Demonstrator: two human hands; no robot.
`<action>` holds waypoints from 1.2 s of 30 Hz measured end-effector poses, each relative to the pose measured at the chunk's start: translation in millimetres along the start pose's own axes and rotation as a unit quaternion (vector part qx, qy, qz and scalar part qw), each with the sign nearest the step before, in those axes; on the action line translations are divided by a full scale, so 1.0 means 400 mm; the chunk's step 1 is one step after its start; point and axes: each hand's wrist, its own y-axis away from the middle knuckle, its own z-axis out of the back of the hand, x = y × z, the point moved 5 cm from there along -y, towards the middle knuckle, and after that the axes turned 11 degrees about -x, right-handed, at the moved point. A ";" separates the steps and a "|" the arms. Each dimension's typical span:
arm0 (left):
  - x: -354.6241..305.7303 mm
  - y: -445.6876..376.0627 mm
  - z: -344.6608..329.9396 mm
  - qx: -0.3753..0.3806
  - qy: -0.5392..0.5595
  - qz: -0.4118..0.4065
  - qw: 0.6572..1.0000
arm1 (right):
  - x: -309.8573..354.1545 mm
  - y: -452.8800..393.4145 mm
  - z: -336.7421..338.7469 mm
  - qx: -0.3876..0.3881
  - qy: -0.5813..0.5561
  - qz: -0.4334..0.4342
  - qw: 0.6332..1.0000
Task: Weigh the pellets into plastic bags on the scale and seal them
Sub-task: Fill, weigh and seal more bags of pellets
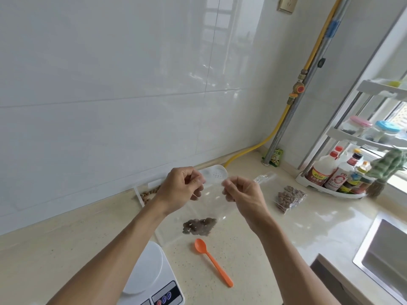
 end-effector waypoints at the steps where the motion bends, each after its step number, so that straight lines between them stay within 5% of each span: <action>1: 0.002 -0.012 -0.027 0.026 -0.008 0.007 1.000 | -0.011 -0.019 0.019 -0.009 0.020 0.008 1.000; 4: 0.005 -0.062 -0.118 0.049 -0.063 -0.010 0.997 | -0.039 -0.081 0.068 -0.024 0.074 0.029 0.997; 9: 0.030 -0.174 -0.288 0.008 -0.096 -0.027 0.995 | -0.124 -0.216 0.176 -0.039 -0.014 -0.004 0.999; 19: 0.139 -0.461 -0.679 -0.074 0.020 0.117 0.990 | -0.456 -0.531 0.469 0.135 0.011 -0.159 0.978; 27: 0.297 -0.675 -0.950 0.015 -0.301 0.028 0.953 | -0.644 -0.780 0.748 0.032 0.199 -0.180 0.963; 36: 0.439 -0.763 -1.126 0.046 -0.363 0.020 0.931 | -0.767 -0.884 0.809 -0.011 0.307 -0.148 0.940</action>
